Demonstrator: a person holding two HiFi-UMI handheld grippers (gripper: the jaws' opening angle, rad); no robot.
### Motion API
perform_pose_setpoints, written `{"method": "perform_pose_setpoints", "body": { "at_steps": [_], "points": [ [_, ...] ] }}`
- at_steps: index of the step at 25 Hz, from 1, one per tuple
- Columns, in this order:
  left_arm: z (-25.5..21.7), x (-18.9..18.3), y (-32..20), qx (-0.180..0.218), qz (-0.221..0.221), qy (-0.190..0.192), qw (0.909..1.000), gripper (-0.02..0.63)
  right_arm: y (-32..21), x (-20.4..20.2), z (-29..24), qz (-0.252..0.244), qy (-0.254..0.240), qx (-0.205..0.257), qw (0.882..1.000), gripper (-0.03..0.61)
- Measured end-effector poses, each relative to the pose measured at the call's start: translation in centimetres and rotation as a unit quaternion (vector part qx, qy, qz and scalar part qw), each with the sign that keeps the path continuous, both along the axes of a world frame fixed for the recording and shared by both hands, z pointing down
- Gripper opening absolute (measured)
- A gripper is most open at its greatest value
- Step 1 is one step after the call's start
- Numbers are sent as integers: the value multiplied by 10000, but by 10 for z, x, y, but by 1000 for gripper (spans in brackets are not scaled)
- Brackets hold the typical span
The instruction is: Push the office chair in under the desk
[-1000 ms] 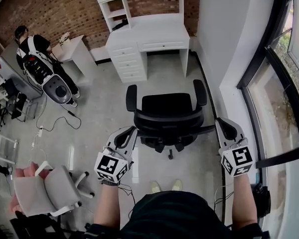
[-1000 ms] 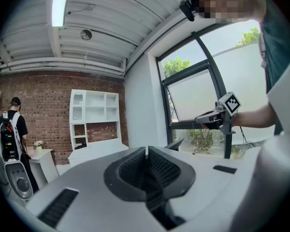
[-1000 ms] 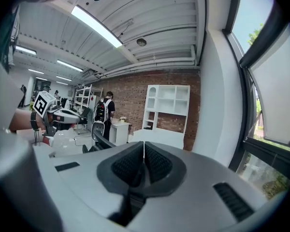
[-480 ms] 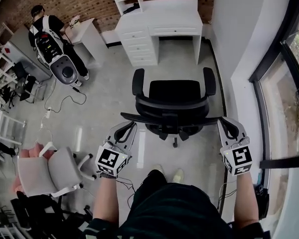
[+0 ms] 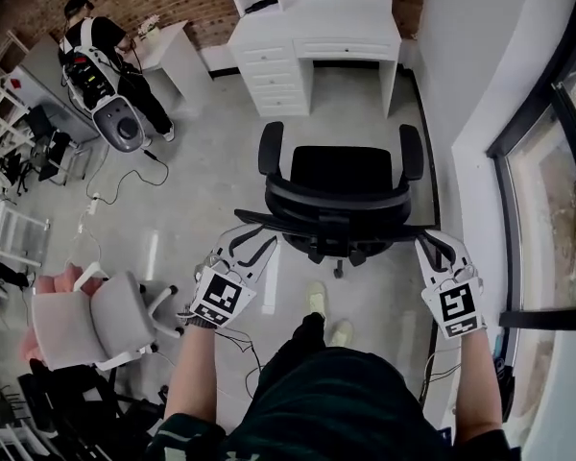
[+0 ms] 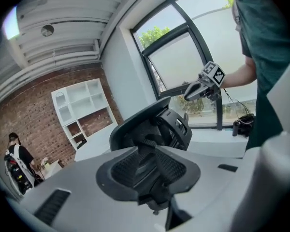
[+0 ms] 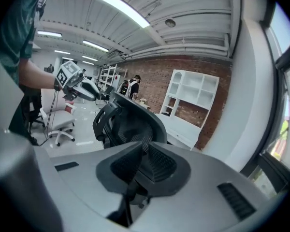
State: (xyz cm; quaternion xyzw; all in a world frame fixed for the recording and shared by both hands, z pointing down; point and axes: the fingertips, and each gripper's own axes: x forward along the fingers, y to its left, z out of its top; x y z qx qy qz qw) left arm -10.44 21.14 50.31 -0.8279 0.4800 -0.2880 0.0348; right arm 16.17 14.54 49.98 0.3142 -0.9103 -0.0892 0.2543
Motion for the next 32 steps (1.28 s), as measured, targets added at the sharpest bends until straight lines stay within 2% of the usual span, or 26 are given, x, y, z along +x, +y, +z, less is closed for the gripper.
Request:
{"method": "perform_pose_setpoints", "body": {
  "at_steps": [3, 5, 7, 13, 17, 20, 23, 25, 28, 32],
  "points": [
    [14, -3, -6, -144, 267, -500, 9983, 109, 5, -2, 13, -242, 511, 110, 9983, 32],
    [22, -5, -11, -220, 469, -736, 9959, 109, 4, -2, 22, -396, 910, 165, 9949, 71],
    [31, -8, -14, -315, 687, -997, 9921, 109, -1, -3, 34, -540, 1253, 333, 9901, 82],
    [57, -7, -20, -528, 1399, -1673, 9745, 129, -7, -8, 60, -852, 2004, 602, 9741, 127],
    [71, -6, -27, -559, 1818, -2114, 9587, 137, -16, -6, 72, -983, 2406, 695, 9631, 147],
    [83, -7, -31, -547, 2041, -2289, 9502, 135, -19, -10, 82, -1051, 2531, 709, 9591, 155],
    [88, -10, -31, -592, 2192, -2332, 9456, 133, -20, -17, 82, -1170, 2515, 536, 9593, 155],
    [91, -7, -26, -711, 2317, -2328, 9418, 129, -16, -17, 82, -1324, 2621, 398, 9551, 160],
    [98, 2, -23, -808, 2512, -2505, 9315, 135, -15, -10, 95, -1505, 3057, 340, 9395, 180],
    [111, 8, -32, -721, 2610, -3025, 9139, 135, -22, -5, 118, -1559, 3492, 347, 9233, 183]
  ]
}}
